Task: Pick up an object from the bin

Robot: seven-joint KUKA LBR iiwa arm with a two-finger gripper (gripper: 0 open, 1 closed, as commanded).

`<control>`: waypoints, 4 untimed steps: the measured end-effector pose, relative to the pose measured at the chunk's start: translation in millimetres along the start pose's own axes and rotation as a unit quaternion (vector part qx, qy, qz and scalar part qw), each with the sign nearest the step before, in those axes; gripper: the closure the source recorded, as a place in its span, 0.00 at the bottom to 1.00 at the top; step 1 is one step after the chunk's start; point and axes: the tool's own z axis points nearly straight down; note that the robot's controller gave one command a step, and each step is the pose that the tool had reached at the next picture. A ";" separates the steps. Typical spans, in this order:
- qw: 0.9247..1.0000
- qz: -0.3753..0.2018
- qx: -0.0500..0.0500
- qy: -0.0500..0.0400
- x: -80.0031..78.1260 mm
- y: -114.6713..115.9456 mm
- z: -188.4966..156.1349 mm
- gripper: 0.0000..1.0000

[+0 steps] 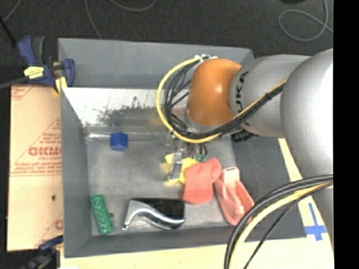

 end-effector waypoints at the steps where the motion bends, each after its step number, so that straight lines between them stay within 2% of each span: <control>1: 1.000 -0.027 -0.002 0.002 4.1 -12.0 5.8 0.00; 2: 1.000 0.026 0.000 -0.001 7.0 -81.0 20.6 1.00; 3: 1.000 0.026 0.000 -0.001 7.0 -80.7 20.5 1.00; 4: 1.000 0.018 0.000 0.001 5.1 -77.5 -3.2 1.00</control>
Offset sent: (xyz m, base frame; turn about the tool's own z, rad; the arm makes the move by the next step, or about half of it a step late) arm -0.0171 -0.0783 -0.0212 0.0521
